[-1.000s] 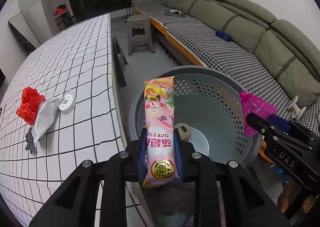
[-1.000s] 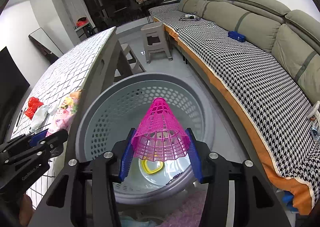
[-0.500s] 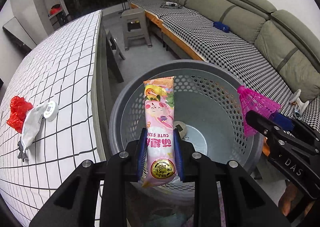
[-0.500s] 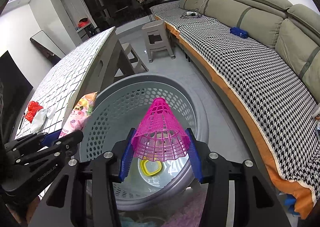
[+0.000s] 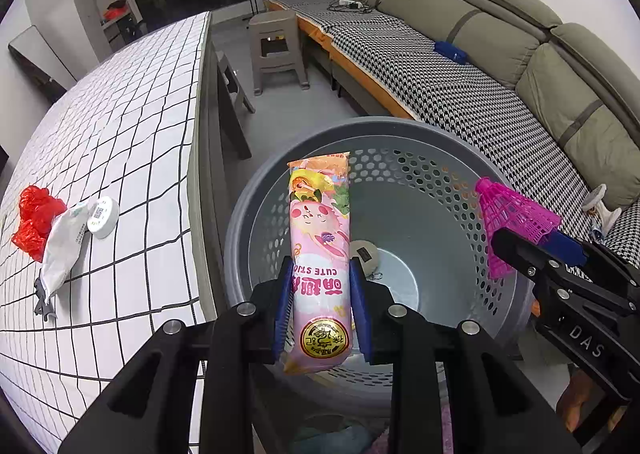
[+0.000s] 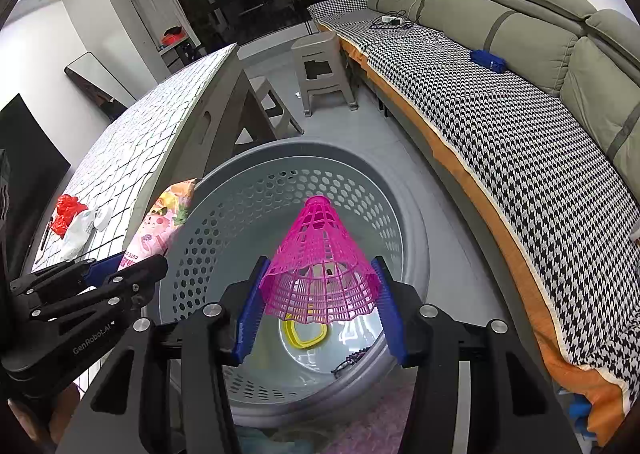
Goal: Collect trash
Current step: 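Carry the pink wrapper and pink cone over the grey basket, then open both grippers to drop the wrapper and cone into the basket, then move both open grippers back toward the remaining table items, then approach and grasp the blue-white wet-wipes packet with the right gripper, then hold the wipes packet in the right gripper while the left gripper grasps the grey glove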
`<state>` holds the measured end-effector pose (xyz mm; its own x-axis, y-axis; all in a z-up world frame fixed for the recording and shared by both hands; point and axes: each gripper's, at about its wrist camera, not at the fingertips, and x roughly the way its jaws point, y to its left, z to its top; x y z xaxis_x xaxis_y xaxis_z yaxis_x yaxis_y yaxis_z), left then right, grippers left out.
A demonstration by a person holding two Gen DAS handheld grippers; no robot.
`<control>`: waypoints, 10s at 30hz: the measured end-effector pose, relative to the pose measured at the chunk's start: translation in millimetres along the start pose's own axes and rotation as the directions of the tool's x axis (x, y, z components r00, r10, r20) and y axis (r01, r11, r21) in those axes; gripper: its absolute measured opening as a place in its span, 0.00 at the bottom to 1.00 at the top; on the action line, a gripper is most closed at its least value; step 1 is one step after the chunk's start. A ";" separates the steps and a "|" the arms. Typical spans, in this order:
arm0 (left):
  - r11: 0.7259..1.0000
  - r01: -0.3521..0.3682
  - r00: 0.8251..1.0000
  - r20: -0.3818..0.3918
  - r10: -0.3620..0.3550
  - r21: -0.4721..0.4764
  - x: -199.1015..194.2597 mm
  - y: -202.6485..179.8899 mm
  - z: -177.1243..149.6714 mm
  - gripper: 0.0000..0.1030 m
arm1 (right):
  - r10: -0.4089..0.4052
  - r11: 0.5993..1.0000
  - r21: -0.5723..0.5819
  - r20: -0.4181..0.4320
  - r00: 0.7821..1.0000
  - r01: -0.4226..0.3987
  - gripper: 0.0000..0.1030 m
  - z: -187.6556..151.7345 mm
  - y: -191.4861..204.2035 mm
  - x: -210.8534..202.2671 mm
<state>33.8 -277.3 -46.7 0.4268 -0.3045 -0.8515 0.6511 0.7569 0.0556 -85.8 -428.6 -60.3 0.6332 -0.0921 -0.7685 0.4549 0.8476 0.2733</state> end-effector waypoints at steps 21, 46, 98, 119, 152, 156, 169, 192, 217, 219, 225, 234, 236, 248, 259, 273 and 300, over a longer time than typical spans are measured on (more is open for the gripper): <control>0.999 -0.016 0.999 0.035 0.018 -0.038 -9.3 8.9 -1.5 0.63 | 0.006 1.000 0.012 0.037 0.999 -0.006 0.71 0.5 -1.7 -7.7; 0.998 -0.009 0.996 0.085 0.015 -0.067 -30.1 22.9 -7.1 0.93 | -0.009 1.000 0.016 0.092 0.996 0.008 0.72 -0.5 2.5 -29.5; 0.972 -0.027 0.973 0.218 0.079 -0.232 -100.2 105.5 -62.9 0.94 | 0.065 0.987 -0.154 0.144 0.987 -0.042 0.72 -25.4 97.8 -61.9; 0.909 -0.139 0.948 0.213 0.236 -0.392 -124.3 173.6 -92.3 0.94 | 0.155 0.957 -0.264 0.100 0.983 -0.124 0.72 -24.4 152.7 -41.6; 0.803 -0.323 0.918 0.040 0.395 -0.501 -88.7 279.9 -110.6 0.94 | 0.255 0.867 -0.420 -0.092 0.963 -0.270 0.72 -3.1 285.0 55.4; 0.797 -0.327 0.916 0.038 0.400 -0.507 -85.0 289.3 -113.1 0.94 | 0.252 0.854 -0.438 -0.126 0.959 -0.282 0.72 -6.4 304.9 69.8; 0.798 -0.317 0.917 0.051 0.397 -0.512 -69.3 302.7 -115.5 0.94 | 0.166 0.858 -0.466 -0.148 0.975 -0.216 0.72 -6.3 329.4 98.5; 0.793 -0.295 0.917 0.076 0.392 -0.534 -67.5 306.0 -120.1 0.94 | 0.145 0.875 -0.444 -0.142 0.979 -0.194 0.72 2.7 334.4 96.4; 0.780 -0.275 0.922 0.075 0.379 -0.563 -70.3 315.4 -125.9 0.94 | 0.081 0.850 -0.505 -0.153 0.985 -0.149 0.51 -1.3 371.1 122.4; 0.780 -0.272 0.923 0.076 0.377 -0.564 -70.2 316.0 -125.8 0.94 | 0.089 0.849 -0.505 -0.148 0.985 -0.153 0.50 -1.9 370.4 119.7; 0.780 -0.273 0.923 0.075 0.377 -0.563 -70.2 317.3 -126.6 0.94 | 0.117 0.857 -0.486 -0.138 0.983 -0.170 0.48 -1.5 363.8 109.9; 0.791 -0.277 0.927 0.065 0.370 -0.546 -67.7 310.7 -123.1 0.94 | 0.152 0.867 -0.467 -0.085 0.985 -0.174 0.48 -2.7 343.8 76.3; 0.789 -0.283 0.925 0.062 0.375 -0.546 -68.8 309.3 -121.9 0.94 | 0.158 0.872 -0.458 -0.075 0.985 -0.175 0.48 -1.7 335.6 68.4; 0.797 -0.287 0.930 0.044 0.364 -0.531 -68.0 291.0 -113.5 0.94 | 0.188 0.890 -0.415 -0.038 0.981 -0.187 0.48 -7.6 295.4 41.2; 0.808 -0.290 0.944 -0.013 0.331 -0.513 -46.3 278.9 -96.2 0.94 | 0.206 0.897 -0.394 -0.024 0.978 -0.198 0.48 -15.2 270.2 34.9; 0.802 -0.334 0.936 -0.069 0.346 -0.495 -21.3 283.4 -69.9 0.84 | 0.232 0.912 -0.344 -0.014 0.973 -0.222 0.48 -7.5 246.3 31.2; 0.863 -0.205 0.972 0.005 0.233 -0.462 -38.1 260.6 -76.3 0.18 | 0.213 0.923 -0.328 0.007 0.977 -0.199 0.48 -7.8 233.3 19.3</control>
<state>139.4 -24.4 -39.6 0.5700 -0.1222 -0.8125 0.1840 0.9827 -0.0187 27.7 -228.6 -15.9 0.7199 0.0870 -0.6886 0.0887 0.9725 0.2156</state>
